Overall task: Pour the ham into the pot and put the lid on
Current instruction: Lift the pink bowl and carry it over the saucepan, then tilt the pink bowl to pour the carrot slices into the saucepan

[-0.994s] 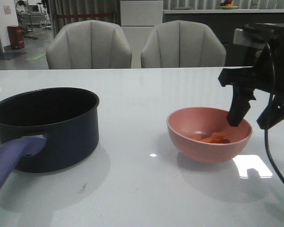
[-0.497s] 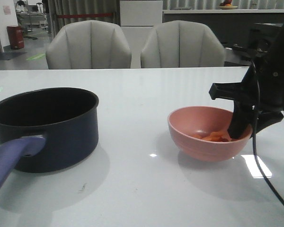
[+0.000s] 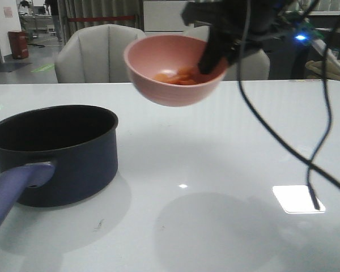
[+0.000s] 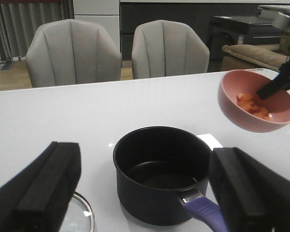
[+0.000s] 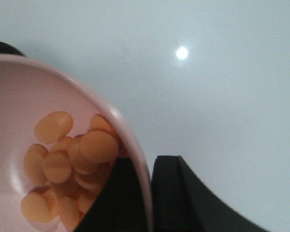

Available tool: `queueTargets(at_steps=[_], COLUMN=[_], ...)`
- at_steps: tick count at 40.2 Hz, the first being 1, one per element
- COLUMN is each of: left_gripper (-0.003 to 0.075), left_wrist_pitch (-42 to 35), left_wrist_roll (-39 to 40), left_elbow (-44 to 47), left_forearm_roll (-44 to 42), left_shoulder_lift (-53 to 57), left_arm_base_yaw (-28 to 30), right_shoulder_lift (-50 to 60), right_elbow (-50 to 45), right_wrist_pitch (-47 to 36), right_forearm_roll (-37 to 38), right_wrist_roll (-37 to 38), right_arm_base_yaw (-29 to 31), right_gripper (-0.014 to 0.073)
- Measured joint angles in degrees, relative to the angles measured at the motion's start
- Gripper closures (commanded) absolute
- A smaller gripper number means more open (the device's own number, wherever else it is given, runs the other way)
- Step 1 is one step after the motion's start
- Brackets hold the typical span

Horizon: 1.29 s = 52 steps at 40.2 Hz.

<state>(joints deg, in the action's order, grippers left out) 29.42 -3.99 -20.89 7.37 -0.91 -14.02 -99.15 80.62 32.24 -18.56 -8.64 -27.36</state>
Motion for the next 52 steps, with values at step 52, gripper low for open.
queueTargets(at_steps=[52], left_gripper=[0.0136], left_wrist_pitch=[0.00], left_wrist_roll=[0.00], left_elbow=[0.00], left_forearm_roll=[0.00], left_shoulder_lift=[0.00], left_arm_base_yaw=[0.00], right_shoulder_lift=[-20.18], right_elbow=[-10.72], right_wrist_pitch=[-96.21], right_forearm_roll=[11.34], right_wrist_roll=[-55.87], right_arm_base_yaw=[-20.92], right_gripper=[0.0454])
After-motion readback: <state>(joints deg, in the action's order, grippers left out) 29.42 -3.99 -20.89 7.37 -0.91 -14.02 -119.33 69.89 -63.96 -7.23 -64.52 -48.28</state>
